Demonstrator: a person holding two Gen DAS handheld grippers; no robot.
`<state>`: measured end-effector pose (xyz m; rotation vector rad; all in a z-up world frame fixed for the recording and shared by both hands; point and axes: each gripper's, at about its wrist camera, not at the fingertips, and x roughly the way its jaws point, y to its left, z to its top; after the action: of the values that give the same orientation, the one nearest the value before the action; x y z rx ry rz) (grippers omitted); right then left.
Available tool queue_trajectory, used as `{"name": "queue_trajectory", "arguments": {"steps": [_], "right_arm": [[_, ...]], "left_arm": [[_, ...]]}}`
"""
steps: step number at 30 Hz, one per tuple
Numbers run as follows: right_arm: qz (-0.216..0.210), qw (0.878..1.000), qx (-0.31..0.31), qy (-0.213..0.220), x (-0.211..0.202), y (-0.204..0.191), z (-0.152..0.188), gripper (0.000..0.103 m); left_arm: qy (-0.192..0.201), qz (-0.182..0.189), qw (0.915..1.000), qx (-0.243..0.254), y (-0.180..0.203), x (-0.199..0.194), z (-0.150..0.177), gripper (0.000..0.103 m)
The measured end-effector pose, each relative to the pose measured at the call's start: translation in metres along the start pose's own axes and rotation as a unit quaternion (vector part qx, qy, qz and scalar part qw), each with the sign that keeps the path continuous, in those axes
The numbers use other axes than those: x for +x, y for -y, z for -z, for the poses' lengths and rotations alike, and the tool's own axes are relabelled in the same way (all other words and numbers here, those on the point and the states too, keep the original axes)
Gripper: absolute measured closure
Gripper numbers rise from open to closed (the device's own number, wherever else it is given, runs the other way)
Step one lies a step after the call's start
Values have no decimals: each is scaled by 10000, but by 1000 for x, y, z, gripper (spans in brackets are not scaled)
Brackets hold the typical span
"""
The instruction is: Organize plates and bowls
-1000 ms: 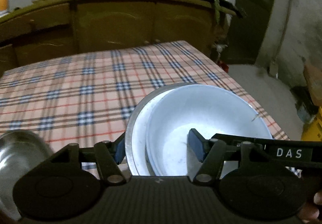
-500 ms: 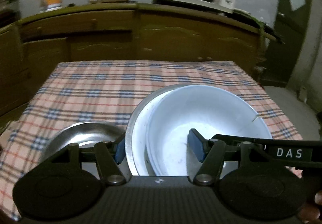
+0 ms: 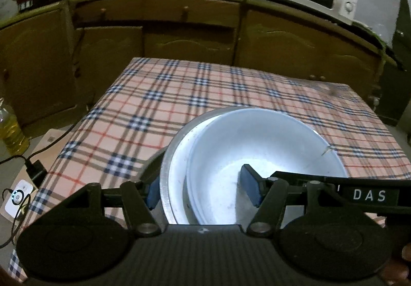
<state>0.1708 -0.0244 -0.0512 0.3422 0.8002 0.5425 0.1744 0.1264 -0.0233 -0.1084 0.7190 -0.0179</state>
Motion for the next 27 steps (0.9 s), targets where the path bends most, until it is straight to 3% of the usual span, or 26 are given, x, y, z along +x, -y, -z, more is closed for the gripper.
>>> {"name": "queue_trajectory", "arguments": {"steps": [17, 27], "right_arm": [[192, 9992, 35, -359, 53, 7, 12, 49], [216, 9993, 45, -304, 55, 10, 13, 47]], "left_arm": [[-340, 115, 9992, -182, -29, 38, 18, 39], [-186, -47, 9998, -23, -25, 40, 19, 39]]}}
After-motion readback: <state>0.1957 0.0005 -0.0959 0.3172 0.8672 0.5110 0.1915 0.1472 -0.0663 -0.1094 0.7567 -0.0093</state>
